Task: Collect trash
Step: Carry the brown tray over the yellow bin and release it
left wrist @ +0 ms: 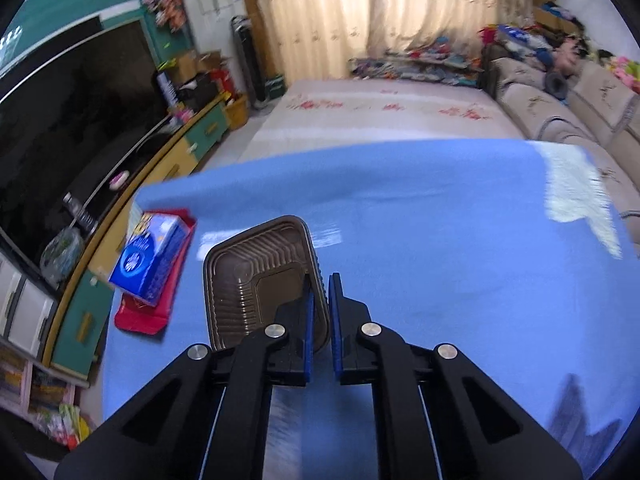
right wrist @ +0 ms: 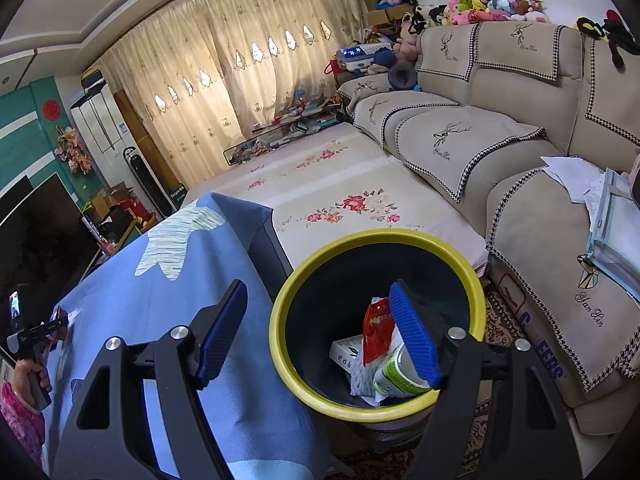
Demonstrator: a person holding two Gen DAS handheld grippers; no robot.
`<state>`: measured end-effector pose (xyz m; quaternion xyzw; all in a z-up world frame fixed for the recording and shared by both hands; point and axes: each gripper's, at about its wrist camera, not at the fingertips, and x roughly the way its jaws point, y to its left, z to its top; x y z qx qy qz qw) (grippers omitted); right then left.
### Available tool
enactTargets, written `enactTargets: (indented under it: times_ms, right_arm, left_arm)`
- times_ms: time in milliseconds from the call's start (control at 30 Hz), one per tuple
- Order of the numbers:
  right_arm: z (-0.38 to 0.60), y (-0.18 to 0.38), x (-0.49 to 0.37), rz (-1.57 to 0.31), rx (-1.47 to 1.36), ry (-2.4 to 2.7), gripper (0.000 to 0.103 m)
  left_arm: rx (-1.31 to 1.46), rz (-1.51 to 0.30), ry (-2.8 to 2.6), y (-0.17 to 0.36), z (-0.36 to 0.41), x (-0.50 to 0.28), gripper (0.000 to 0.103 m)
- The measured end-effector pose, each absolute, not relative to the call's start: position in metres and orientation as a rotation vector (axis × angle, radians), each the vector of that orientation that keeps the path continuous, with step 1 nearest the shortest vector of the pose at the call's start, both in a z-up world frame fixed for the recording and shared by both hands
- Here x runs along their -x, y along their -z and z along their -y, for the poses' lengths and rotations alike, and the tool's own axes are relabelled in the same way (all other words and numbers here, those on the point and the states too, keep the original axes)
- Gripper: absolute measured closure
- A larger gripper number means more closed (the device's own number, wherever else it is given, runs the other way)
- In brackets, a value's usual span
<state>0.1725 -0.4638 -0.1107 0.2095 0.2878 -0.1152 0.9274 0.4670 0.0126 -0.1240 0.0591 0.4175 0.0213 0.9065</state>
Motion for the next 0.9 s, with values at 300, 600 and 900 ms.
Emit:
enactTargets:
  times_ms: [300, 600, 900]
  right_arm:
    - [0.488, 0.109, -0.147, -0.552, -0.462, 0.262, 0.033]
    - [0.534, 0.111, -0.107, -0.519, -0.493, 0.332, 0.033]
    - [0.562, 0.122, -0.084, -0.535, -0.515, 0.356, 0.033]
  left_arm:
    - [-0.208, -0.752, 0.236, 0.066, 0.125, -0.406, 0.095]
    - [-0.300, -0.752, 0.605, 0.059, 0.323, -0.352, 0.095]
    - [-0.373, -0.862, 0.818, 0.101, 0.486, -0.321, 0.095]
